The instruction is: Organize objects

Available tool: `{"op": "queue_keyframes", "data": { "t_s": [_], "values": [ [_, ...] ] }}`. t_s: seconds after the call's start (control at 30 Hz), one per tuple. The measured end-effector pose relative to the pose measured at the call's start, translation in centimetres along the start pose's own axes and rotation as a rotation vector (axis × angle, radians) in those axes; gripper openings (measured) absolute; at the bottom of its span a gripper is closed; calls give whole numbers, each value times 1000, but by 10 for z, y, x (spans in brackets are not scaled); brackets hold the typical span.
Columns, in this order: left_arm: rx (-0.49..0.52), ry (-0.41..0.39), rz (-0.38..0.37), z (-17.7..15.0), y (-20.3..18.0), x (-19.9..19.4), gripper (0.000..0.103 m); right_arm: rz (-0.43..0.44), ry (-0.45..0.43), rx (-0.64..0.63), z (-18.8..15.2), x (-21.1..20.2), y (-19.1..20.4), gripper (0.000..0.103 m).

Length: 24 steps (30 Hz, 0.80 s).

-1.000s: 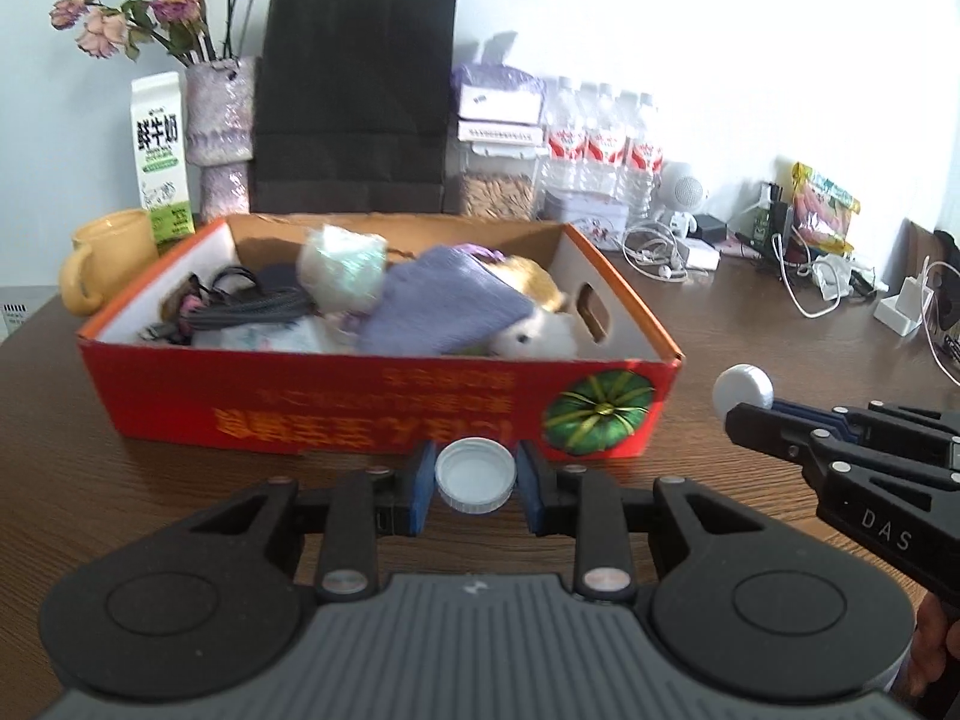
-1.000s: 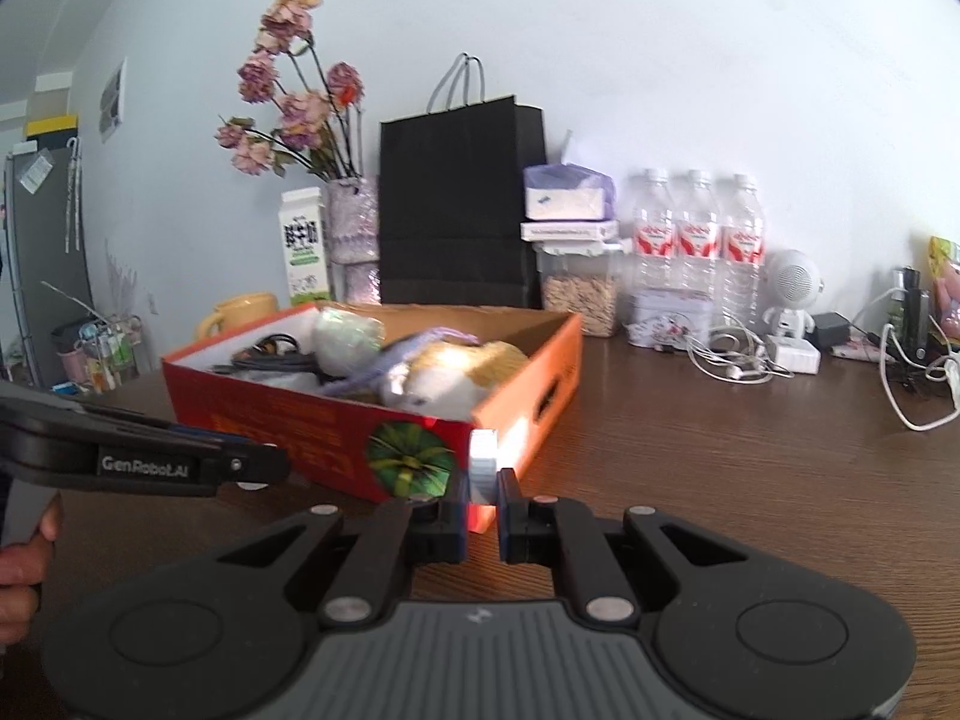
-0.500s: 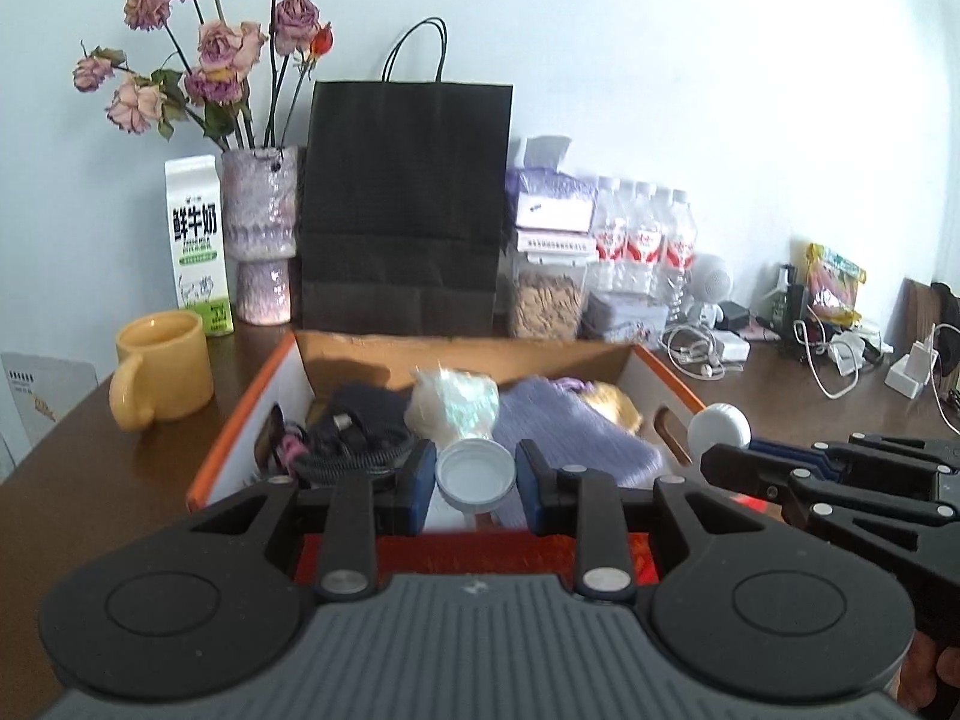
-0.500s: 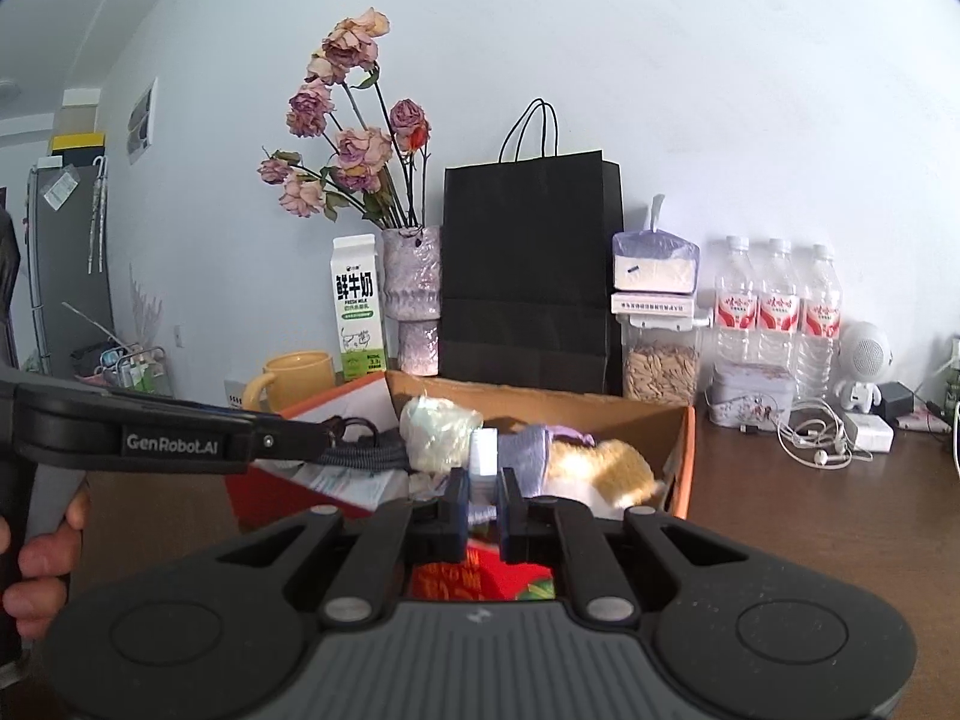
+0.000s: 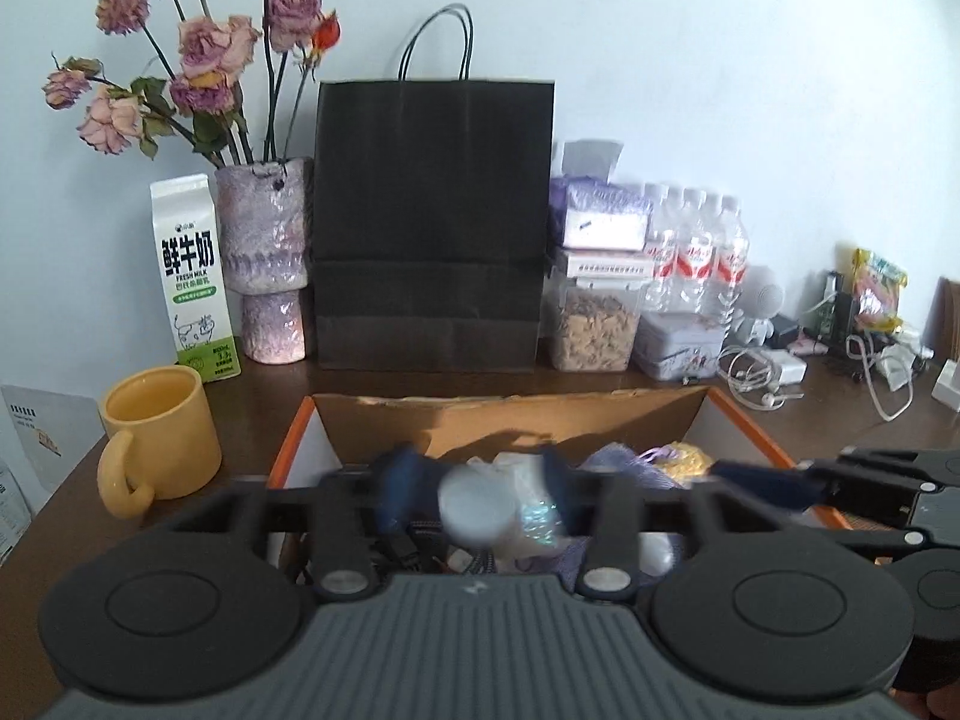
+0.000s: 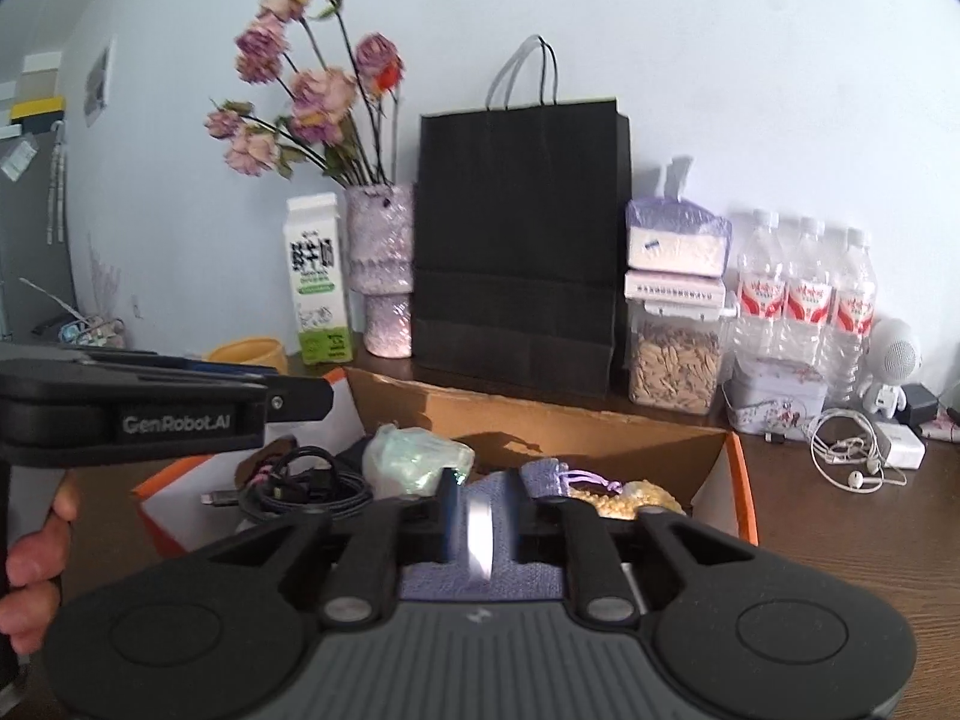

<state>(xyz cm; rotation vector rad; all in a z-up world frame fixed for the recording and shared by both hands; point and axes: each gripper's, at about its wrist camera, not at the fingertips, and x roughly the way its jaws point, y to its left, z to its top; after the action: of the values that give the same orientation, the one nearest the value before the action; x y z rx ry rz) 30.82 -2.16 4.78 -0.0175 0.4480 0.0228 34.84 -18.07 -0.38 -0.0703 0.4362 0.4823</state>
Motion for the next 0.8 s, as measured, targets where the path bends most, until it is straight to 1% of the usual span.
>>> {"op": "queue_keyframes", "data": {
  "t_s": [0.03, 0.07, 0.13, 0.2, 0.3, 0.4, 0.63, 0.8],
  "values": [
    [9, 8, 10, 0, 1, 2, 103, -18, -2, 10, 0, 1, -1, 78],
    [17, -5, 20, 0, 3, 1, 103, -32, -6, 13, -1, 0, -1, 103],
    [19, -20, 29, -3, 8, -4, 103, -40, -5, 16, -3, -3, 0, 103],
    [-5, -17, 35, -5, 14, -8, 103, -53, -2, 23, -4, -8, 0, 103],
    [-30, -9, 22, -9, 22, -17, 103, -67, 3, 27, -7, -18, 4, 103],
    [-20, -2, 15, -15, 27, -32, 103, -84, 12, 31, -11, -32, 9, 103],
    [-4, -6, 1, -34, 39, -85, 103, -85, 1, 53, -26, -88, 23, 103],
    [5, 11, -13, -53, 41, -121, 103, -66, -3, 78, -39, -124, 34, 103]
  ]
}}
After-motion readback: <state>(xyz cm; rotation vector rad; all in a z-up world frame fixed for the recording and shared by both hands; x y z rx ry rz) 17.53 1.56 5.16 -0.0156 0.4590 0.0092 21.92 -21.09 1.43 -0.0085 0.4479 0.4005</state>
